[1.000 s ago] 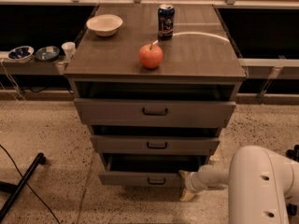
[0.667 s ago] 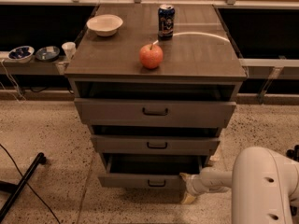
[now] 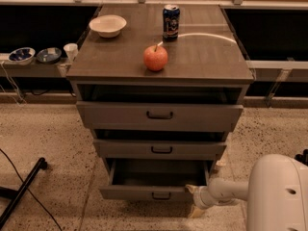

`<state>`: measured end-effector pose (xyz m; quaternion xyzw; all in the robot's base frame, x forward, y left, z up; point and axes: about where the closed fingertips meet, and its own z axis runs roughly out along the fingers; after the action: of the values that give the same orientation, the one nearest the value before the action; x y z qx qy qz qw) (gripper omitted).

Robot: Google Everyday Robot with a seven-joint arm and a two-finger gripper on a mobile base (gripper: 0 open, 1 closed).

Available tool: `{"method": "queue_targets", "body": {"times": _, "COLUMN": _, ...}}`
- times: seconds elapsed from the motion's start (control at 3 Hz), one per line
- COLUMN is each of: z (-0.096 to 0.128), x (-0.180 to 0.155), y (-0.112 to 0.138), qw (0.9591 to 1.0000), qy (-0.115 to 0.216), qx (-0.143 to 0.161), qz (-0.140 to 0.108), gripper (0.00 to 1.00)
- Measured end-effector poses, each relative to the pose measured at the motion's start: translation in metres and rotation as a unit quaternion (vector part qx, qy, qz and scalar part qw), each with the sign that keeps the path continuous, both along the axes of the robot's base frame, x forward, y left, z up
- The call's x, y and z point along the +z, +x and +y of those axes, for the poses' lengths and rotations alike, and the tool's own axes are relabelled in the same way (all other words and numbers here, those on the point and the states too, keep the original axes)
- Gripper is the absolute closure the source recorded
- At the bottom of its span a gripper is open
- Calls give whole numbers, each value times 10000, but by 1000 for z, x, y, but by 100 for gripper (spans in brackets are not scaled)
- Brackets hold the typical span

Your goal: Open bottom drawer

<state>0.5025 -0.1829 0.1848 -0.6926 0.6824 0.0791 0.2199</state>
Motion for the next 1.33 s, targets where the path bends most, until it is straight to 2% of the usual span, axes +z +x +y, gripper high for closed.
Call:
{"method": "queue_targets", "body": {"times": 0.33, "z": 0, "x": 4, "y": -10, "qw": 9999, "qy": 89, "qx": 46, "qz": 22, "gripper": 22}}
{"method": "queue_targets", "body": {"times": 0.67, "z": 6, "x": 9, "y": -8, "qw": 9997, "qy": 220, "qx": 123, "qz": -31, "gripper": 18}}
{"method": "queue_targets", "body": {"times": 1.0, "z": 7, "x": 18, "y": 0, "qw": 9992, "qy": 319, "qx": 159, "qz": -177, "gripper": 1}}
{"method": "queue_targets", "body": {"times": 1.33, "z": 6, "x": 36, "y": 21, "qw": 9984, "qy": 350, "qx": 134, "qz": -418, "gripper": 0}}
